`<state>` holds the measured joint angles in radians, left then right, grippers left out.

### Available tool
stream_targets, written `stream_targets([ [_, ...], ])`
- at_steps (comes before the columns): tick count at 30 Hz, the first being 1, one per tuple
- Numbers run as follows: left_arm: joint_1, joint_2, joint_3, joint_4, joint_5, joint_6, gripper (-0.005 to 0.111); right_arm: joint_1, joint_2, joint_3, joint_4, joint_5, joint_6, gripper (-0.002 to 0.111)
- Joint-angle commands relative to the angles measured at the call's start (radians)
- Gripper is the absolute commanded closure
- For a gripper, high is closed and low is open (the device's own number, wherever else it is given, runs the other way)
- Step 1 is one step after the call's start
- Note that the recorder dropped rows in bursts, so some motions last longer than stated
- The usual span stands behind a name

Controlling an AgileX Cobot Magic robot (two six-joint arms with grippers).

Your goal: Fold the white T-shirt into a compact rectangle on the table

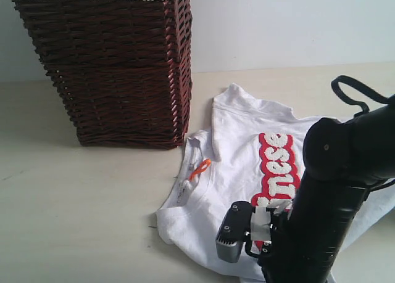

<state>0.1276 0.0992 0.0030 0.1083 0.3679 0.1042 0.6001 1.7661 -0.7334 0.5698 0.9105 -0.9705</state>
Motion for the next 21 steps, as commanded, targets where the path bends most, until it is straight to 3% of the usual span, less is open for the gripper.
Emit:
stream_targets([
  [1,0.002,0.002,-0.003,-0.009,-0.007,-0.008,0.107,0.005,0.063,-0.002,0.004,-0.008,0.058,0.06],
  [5,0.002,0.002,-0.003,-0.009,-0.007,-0.008,0.107,0.005,0.072,-0.002,-0.003,-0.045,0.058,0.07],
  [6,0.002,0.002,-0.003,-0.009,-0.007,-0.008,0.107,0.005,0.072,-0.002,-0.003,-0.052,0.058,0.077],
  [7,0.002,0.002,-0.003,-0.009,-0.007,-0.008,0.107,0.005,0.072,-0.002,-0.01,-0.055,0.058,0.093],
  [9,0.002,0.002,-0.003,-0.009,-0.007,-0.008,0.107,0.005,0.072,-0.002,-0.022,-0.055,0.048,0.108],
  [15,0.002,0.002,-0.003,-0.009,-0.007,-0.008,0.107,0.005,0.032,-0.002,-0.003,0.071,0.032,0.108],
  [17,0.002,0.002,-0.003,-0.009,-0.007,-0.008,0.107,0.005,-0.01,-0.002,-0.007,0.088,0.032,0.098],
  [20,0.002,0.002,-0.003,-0.009,-0.007,-0.008,0.107,0.005,-0.075,-0.002,0.013,0.054,0.034,0.057],
  [21,0.002,0.002,-0.003,-0.009,-0.007,-0.008,0.107,0.005,-0.082,-0.002,0.027,0.034,0.05,0.049],
])
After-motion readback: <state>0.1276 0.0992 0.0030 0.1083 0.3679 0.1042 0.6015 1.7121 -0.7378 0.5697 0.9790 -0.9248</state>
